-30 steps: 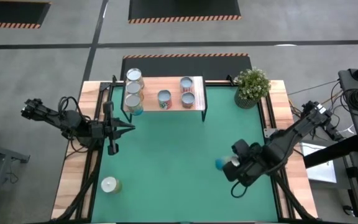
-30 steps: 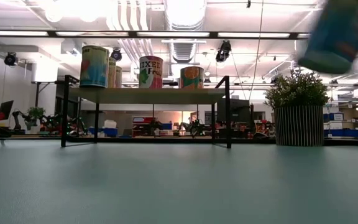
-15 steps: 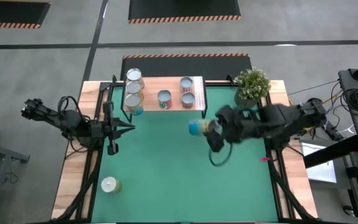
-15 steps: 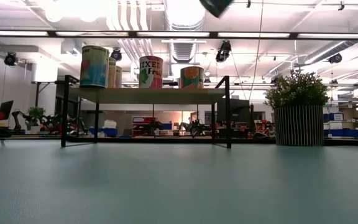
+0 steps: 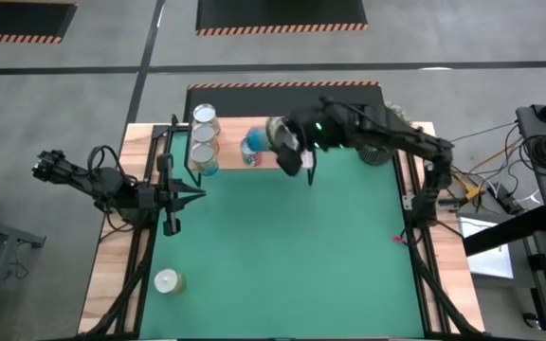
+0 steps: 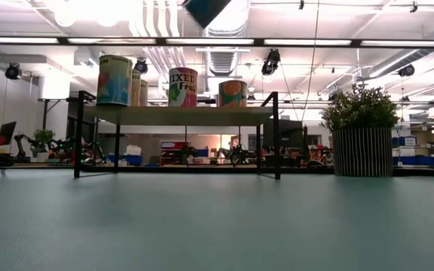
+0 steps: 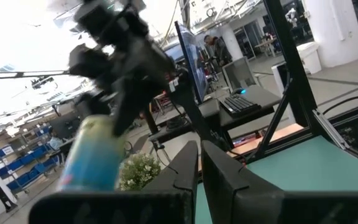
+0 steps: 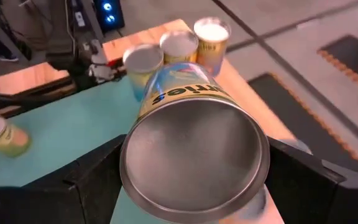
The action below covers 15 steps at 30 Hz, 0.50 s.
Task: Pick and place cans onto a shelf
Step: Put the canned cherries on the shelf
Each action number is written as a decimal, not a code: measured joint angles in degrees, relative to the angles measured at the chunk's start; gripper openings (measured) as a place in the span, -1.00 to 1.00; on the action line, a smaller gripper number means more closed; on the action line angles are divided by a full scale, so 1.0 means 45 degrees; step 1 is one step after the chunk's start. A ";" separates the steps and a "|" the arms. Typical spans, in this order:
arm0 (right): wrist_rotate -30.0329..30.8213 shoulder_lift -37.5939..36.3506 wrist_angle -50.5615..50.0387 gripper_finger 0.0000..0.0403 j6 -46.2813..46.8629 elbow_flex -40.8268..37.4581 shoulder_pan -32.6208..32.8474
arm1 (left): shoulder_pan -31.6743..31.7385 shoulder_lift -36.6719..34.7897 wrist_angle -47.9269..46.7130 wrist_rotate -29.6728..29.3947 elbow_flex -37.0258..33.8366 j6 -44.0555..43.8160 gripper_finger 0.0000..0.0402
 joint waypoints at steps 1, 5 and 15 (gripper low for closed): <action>-0.0368 0.0138 0.0394 0.61 -0.0417 -0.0089 -0.0370 | -0.0005 0.0000 0.0008 0.0000 0.0000 -0.0002 -0.98; -0.0838 0.0802 0.2033 0.61 -0.1884 -0.0055 -0.1526 | -0.0005 0.0024 0.0022 -0.0019 0.0000 -0.0002 -0.98; -0.2080 0.2366 0.3778 0.61 -0.3803 0.0047 -0.3123 | 0.0000 0.0025 0.0017 -0.0614 0.0000 0.0219 -0.98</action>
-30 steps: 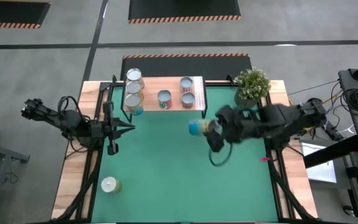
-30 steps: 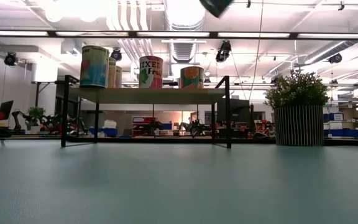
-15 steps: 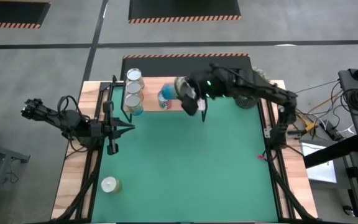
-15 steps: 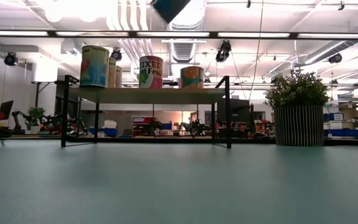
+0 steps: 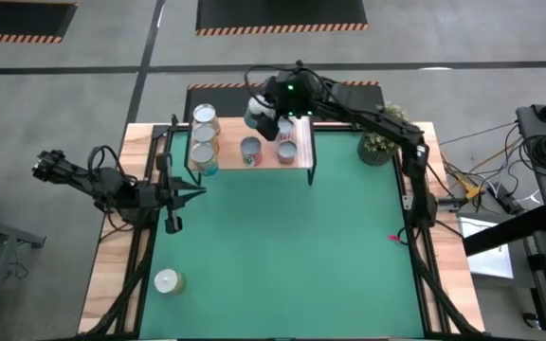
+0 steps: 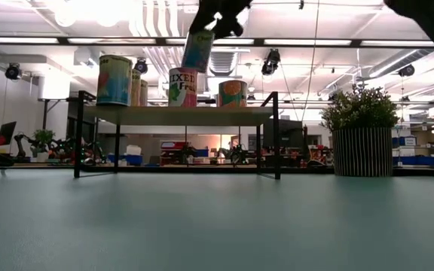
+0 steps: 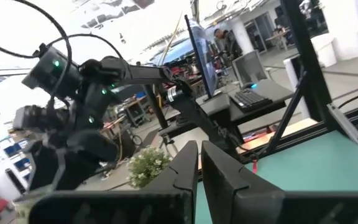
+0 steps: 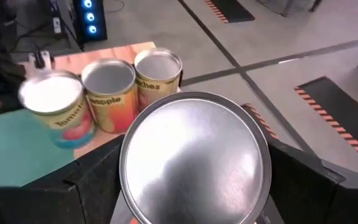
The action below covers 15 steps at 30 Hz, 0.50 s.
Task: Pick and place cans onto a shelf
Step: Put the canned cherries on the shelf
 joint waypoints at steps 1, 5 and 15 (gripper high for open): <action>-0.0025 0.0148 0.0086 0.61 -0.0113 0.0000 -0.0039 | -0.0005 0.0009 0.0000 -0.0086 0.0000 0.0046 -0.98; -0.0088 0.0705 0.0759 0.56 -0.0181 0.0000 -0.0130 | 0.0000 0.0009 -0.0005 -0.0091 0.0000 0.0364 -0.98; -0.0132 0.1563 0.1309 0.59 -0.0369 0.0000 -0.0632 | 0.0000 0.0009 -0.0006 -0.0091 0.0000 0.0590 -0.98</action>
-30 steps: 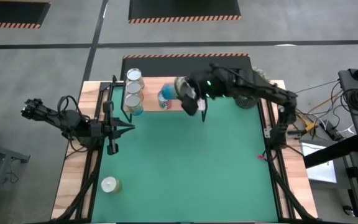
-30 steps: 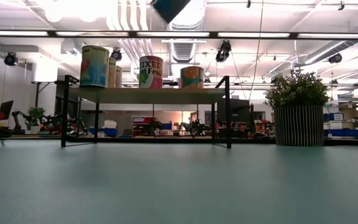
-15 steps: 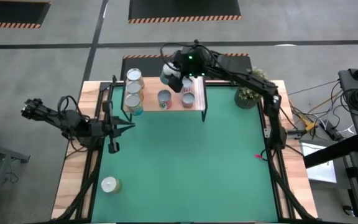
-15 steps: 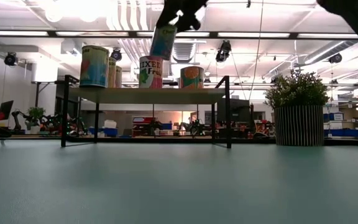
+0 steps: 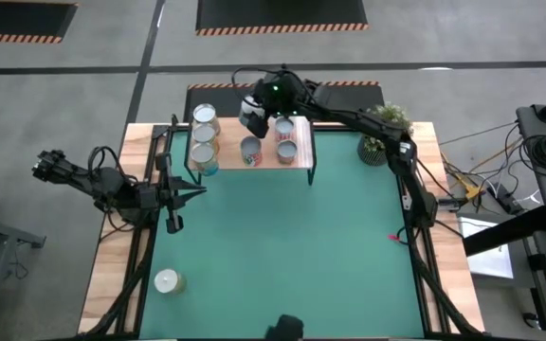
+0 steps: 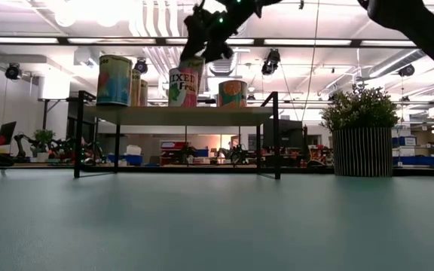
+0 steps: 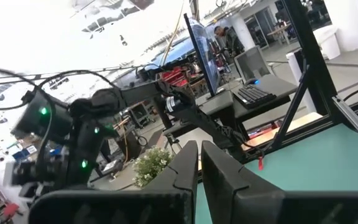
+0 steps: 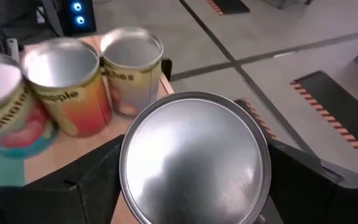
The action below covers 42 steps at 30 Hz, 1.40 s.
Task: Pick and place cans onto a shelf
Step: Put the canned cherries on the shelf
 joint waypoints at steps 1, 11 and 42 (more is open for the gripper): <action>-0.0001 0.0091 0.0019 0.60 0.0000 0.0000 -0.0015 | 0.0000 -0.0005 -0.0002 -0.0005 0.0000 0.0000 -0.98; 0.0044 0.0855 0.0297 0.56 0.0146 -0.0005 -0.0054 | -0.0005 -0.0007 0.0001 0.0000 0.0000 0.0102 -0.98; 0.0094 -0.0126 -0.0362 0.44 0.0455 0.0255 -0.0102 | -0.0003 -0.0010 -0.0013 -0.0003 0.0000 0.0102 -0.98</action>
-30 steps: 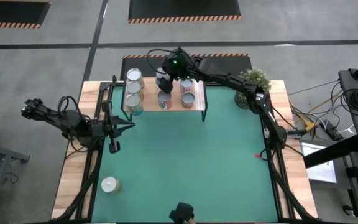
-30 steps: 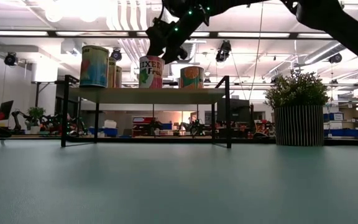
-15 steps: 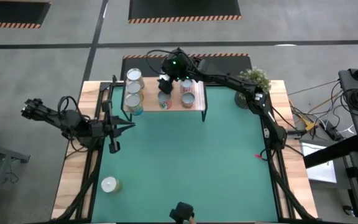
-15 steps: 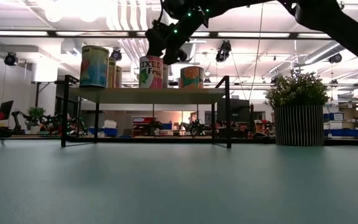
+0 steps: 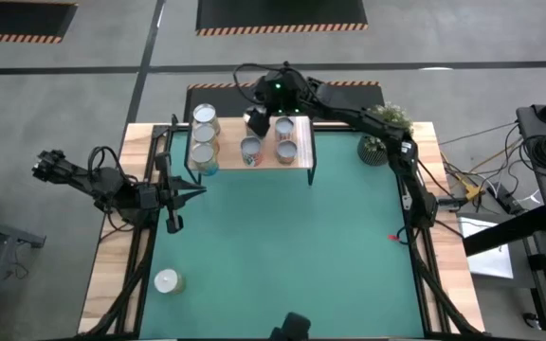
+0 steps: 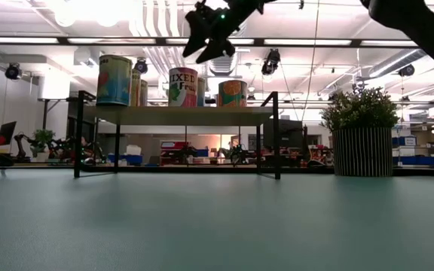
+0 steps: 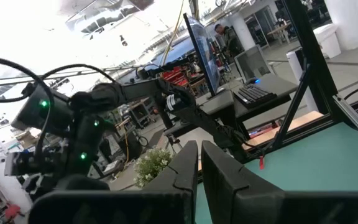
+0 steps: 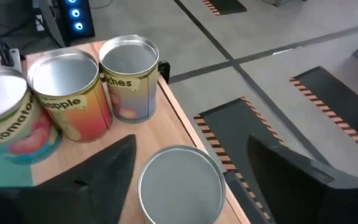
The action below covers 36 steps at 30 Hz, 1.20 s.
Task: Pick and place cans onto a shelf
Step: Put the canned cherries on the shelf
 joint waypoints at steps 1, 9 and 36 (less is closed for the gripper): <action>-0.0007 -0.0025 -0.0148 0.35 0.0049 0.0006 -0.0035 | 0.0001 0.0000 0.0000 0.0001 0.0000 0.0000 -0.98; 0.0619 0.0176 -0.1834 -0.65 0.0080 0.0000 -0.0326 | 0.0001 0.0000 0.0000 0.0002 0.0000 -0.0004 -0.98; 0.0369 0.1265 -0.0796 -0.96 -0.0642 -0.0080 -0.0045 | 0.0003 0.0010 -0.0087 0.0003 0.0000 -0.0085 -0.98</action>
